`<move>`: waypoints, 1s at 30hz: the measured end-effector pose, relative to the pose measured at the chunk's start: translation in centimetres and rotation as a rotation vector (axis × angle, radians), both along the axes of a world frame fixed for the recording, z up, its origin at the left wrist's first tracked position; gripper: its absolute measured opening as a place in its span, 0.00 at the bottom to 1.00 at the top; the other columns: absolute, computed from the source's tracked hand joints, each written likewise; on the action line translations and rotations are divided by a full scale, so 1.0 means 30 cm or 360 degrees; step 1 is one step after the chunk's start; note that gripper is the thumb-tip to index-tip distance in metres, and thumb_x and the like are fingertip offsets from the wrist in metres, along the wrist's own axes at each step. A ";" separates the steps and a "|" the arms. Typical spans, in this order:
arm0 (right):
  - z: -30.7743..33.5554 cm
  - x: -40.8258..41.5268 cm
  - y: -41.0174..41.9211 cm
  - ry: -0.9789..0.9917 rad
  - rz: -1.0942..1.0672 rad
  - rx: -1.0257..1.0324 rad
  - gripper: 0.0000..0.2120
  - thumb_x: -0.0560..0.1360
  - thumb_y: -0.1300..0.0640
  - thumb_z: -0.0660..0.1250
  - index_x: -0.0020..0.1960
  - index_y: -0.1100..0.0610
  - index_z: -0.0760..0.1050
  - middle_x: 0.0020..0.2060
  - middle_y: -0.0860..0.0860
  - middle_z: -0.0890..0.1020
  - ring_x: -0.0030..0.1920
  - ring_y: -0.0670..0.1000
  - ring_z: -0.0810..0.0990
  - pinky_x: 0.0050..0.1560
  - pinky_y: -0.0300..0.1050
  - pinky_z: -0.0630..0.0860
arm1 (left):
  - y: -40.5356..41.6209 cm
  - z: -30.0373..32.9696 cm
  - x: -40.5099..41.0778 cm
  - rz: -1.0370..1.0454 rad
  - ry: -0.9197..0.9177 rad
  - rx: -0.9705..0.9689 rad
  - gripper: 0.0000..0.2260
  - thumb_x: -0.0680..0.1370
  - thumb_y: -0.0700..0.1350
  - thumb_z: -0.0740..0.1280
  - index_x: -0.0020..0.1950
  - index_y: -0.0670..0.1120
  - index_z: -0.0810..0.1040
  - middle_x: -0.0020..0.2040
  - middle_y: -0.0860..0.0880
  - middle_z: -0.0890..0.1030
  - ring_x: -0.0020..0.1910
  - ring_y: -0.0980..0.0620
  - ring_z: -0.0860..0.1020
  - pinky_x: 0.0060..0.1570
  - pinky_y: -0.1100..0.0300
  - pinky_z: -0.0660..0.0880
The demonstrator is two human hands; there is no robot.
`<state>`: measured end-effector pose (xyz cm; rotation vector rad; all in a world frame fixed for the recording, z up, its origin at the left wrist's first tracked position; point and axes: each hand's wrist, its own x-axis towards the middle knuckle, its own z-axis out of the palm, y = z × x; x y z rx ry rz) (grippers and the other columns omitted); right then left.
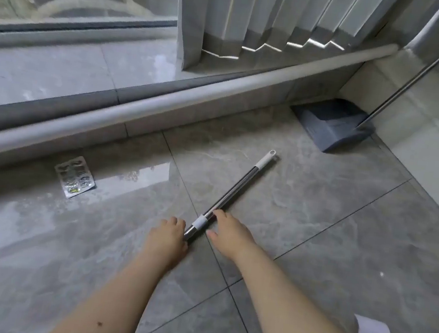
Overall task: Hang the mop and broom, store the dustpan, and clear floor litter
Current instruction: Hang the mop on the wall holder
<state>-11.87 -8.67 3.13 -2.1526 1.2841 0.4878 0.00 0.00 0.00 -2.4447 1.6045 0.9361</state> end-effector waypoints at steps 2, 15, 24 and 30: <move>-0.046 0.015 -0.012 -0.0057 -0.0129 0.0051 0.23 0.78 0.52 0.61 0.71 0.57 0.62 0.66 0.59 0.72 0.67 0.60 0.71 0.66 0.52 0.69 | -0.012 -0.041 0.005 -0.0021 -0.0018 0.0031 0.17 0.78 0.46 0.58 0.65 0.44 0.69 0.64 0.44 0.72 0.65 0.44 0.69 0.59 0.51 0.71; -0.208 0.109 -0.050 -0.0715 -0.1627 0.0426 0.17 0.75 0.57 0.64 0.60 0.65 0.73 0.54 0.60 0.81 0.48 0.54 0.77 0.53 0.46 0.74 | -0.065 -0.141 -0.011 0.0022 0.0001 0.0048 0.15 0.80 0.50 0.58 0.59 0.40 0.70 0.60 0.41 0.76 0.58 0.40 0.77 0.52 0.51 0.73; 0.101 0.114 -0.013 -0.0836 -0.1643 0.0615 0.14 0.79 0.60 0.57 0.60 0.64 0.75 0.58 0.60 0.81 0.57 0.59 0.82 0.53 0.49 0.77 | 0.003 0.118 0.025 -0.0001 0.0156 0.0040 0.15 0.82 0.52 0.52 0.57 0.41 0.68 0.54 0.38 0.79 0.53 0.40 0.76 0.44 0.51 0.69; 0.488 0.111 0.104 -0.0868 -0.1490 0.0703 0.13 0.79 0.57 0.60 0.60 0.61 0.74 0.57 0.58 0.82 0.50 0.53 0.82 0.53 0.51 0.78 | 0.099 0.473 0.054 -0.0025 0.0125 0.0134 0.14 0.83 0.49 0.51 0.60 0.42 0.69 0.51 0.42 0.78 0.53 0.41 0.77 0.45 0.53 0.70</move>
